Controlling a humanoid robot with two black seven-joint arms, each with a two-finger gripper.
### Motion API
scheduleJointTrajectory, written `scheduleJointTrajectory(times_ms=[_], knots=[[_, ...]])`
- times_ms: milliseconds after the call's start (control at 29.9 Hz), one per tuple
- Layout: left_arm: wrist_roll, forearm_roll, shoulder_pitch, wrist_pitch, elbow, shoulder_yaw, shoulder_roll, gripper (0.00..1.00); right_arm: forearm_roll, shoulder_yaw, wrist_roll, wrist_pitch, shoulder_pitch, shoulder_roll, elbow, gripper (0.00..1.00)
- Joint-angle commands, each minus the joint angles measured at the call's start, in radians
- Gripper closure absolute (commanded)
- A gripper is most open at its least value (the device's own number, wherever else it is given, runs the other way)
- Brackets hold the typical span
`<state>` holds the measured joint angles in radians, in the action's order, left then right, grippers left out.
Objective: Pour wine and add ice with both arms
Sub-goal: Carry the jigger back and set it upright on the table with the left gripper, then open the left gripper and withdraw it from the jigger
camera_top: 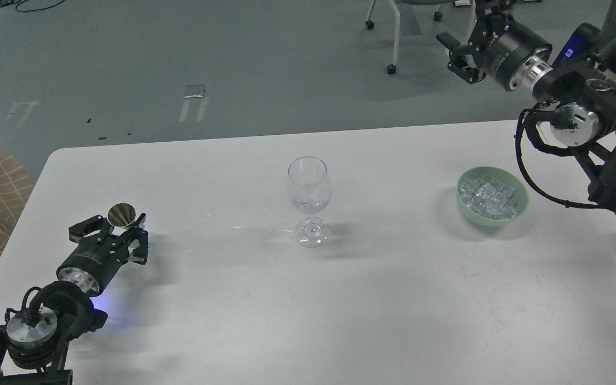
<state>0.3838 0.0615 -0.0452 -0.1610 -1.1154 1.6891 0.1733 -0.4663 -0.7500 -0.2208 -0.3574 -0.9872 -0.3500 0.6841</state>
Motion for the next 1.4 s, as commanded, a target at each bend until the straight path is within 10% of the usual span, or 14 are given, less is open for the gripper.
scheduleJointTrajectory(times_ms=[0,100,401,869,1069,1370], knots=[[0.001,0.003,-0.004,0.003,0.003,-0.002,0.0,0.61,0.0,0.0,0.0,0.0,-0.001,-0.001,0.0,0.0],[0.001,0.004,-0.015,0.006,0.005,-0.003,0.003,0.58,0.0,0.0,0.0,0.0,0.001,0.0,0.0,0.0],[0.004,0.003,-0.013,0.006,0.005,-0.005,0.022,0.08,0.0,0.0,0.0,0.0,-0.001,0.0,0.0,0.0],[0.023,-0.008,0.047,-0.014,0.002,0.006,0.069,0.02,0.0,0.0,0.0,0.0,0.001,-0.001,0.0,0.0],[0.099,-0.014,0.146,-0.095,-0.018,0.07,0.1,0.02,0.0,0.0,0.0,0.0,0.002,-0.001,0.0,0.0],[0.105,-0.012,0.281,-0.276,-0.029,0.192,0.149,0.02,0.002,0.0,0.0,-0.002,0.018,-0.017,0.012,0.0]])
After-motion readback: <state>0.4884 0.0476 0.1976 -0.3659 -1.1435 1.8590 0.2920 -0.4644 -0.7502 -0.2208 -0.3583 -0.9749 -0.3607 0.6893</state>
